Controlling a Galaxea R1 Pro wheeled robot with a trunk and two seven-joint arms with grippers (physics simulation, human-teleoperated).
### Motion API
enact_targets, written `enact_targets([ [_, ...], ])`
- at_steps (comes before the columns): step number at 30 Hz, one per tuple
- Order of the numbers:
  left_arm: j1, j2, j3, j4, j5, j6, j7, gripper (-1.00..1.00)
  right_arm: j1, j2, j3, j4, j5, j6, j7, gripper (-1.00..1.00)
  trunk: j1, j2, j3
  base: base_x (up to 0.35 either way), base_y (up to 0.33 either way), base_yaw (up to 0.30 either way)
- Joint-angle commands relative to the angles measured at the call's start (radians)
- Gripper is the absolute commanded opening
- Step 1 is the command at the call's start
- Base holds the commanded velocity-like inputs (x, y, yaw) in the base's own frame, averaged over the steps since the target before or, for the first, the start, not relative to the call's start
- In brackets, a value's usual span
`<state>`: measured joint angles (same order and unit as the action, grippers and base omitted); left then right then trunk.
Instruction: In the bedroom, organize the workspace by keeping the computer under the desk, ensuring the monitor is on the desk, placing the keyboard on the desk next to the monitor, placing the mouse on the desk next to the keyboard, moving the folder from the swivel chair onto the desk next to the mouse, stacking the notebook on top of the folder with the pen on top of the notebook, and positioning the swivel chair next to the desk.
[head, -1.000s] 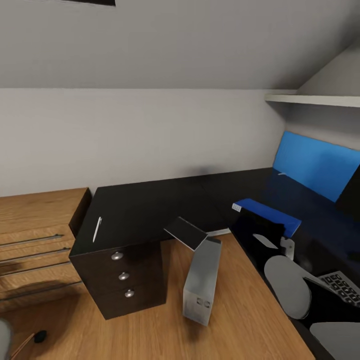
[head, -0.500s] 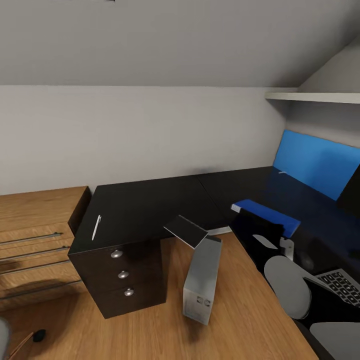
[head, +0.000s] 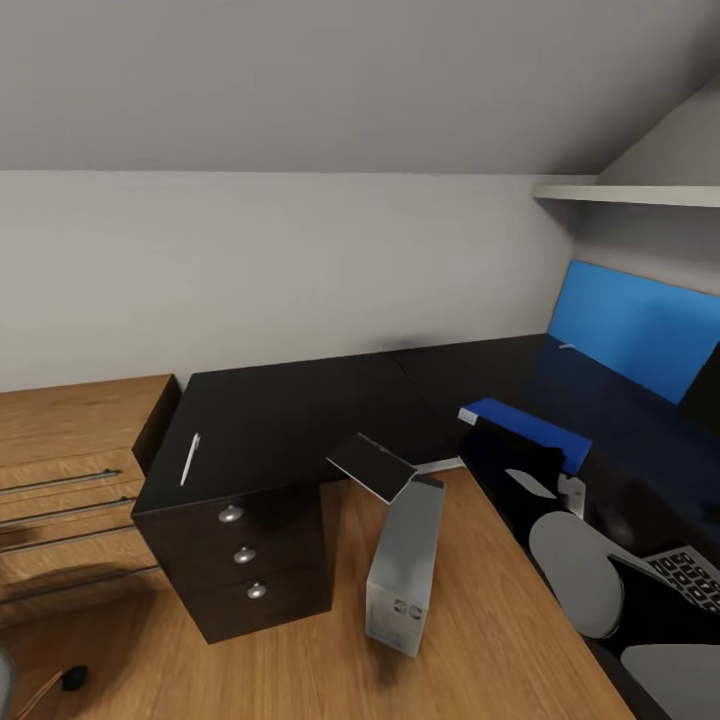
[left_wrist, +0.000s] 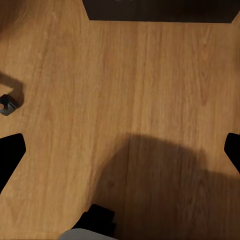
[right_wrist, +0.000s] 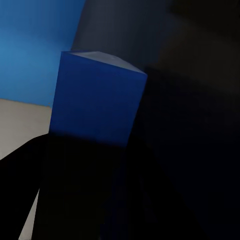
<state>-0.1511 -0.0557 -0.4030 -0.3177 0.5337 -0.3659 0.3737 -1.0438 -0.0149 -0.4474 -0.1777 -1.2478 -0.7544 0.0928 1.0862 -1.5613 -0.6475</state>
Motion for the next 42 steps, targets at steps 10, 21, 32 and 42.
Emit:
enact_targets([
  [10,-0.001,0.0,-0.01,0.0,0.008,-0.004,0.008,1.0,-0.001,-0.005,0.001,0.0,-0.01,0.0,0.008,-1.0,0.0,0.0,-0.001,0.007,0.0,0.0],
  [21,-0.001,0.0,-0.008,0.0,0.008,-0.004,0.008,1.0,-0.001,-0.008,0.002,-0.002,-0.01,0.0,0.005,-1.0,0.0,0.0,-0.001,0.0,0.0,0.0],
  [32,-0.001,0.001,-0.006,0.0,0.011,-0.004,0.008,1.0,-0.001,-0.01,0.003,-0.002,-0.009,-0.002,0.004,-1.0,0.0,0.0,-0.001,-0.106,0.0,0.0],
  [42,-0.001,0.0,-0.007,0.0,0.012,-0.004,0.008,1.0,-0.001,-0.01,0.003,-0.003,-0.007,-0.002,0.004,-1.0,0.0,0.0,-0.001,-0.003,0.0,0.0],
])
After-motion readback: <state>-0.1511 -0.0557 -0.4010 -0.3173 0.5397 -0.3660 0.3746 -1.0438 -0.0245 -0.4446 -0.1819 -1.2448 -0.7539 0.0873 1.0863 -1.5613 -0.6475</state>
